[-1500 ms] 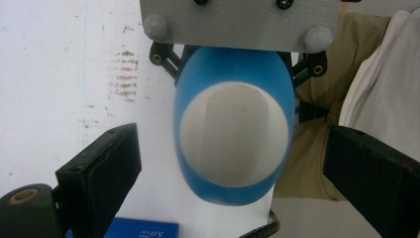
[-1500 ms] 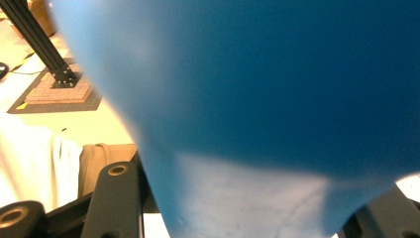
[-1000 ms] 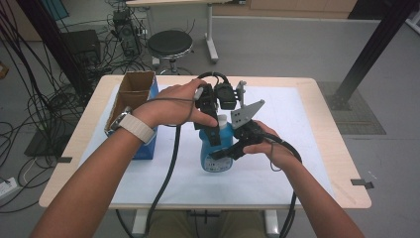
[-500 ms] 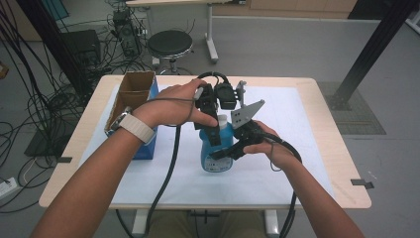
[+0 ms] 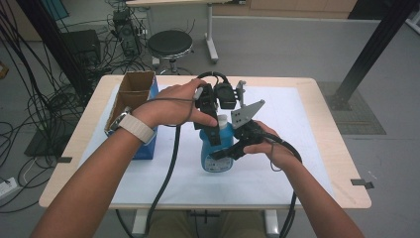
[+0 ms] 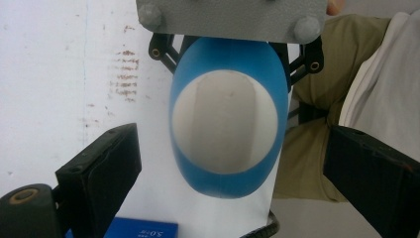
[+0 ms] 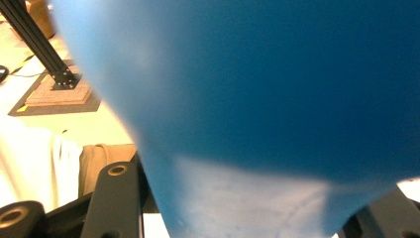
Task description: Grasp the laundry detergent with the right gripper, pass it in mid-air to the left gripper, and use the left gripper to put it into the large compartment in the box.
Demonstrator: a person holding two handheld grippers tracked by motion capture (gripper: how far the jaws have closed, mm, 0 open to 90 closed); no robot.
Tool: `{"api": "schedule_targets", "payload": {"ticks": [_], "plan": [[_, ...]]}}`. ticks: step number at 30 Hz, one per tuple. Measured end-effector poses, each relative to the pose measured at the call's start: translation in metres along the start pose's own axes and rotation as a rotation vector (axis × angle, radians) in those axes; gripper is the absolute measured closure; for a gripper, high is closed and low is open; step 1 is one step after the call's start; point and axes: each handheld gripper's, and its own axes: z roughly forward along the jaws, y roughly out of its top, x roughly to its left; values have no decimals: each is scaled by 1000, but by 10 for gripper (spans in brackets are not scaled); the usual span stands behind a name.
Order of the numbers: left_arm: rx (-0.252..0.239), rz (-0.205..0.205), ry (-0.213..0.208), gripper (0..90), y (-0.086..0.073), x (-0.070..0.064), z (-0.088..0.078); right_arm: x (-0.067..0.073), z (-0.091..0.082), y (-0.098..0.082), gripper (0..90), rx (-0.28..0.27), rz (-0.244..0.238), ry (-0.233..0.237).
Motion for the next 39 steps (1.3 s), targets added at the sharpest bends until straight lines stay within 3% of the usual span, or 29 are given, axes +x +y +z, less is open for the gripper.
{"api": "schedule_targets", "payload": {"ticks": [39], "plan": [[-1,1,2,85,-1,1,0,-1,0,-1,434,1,8,5]]}}
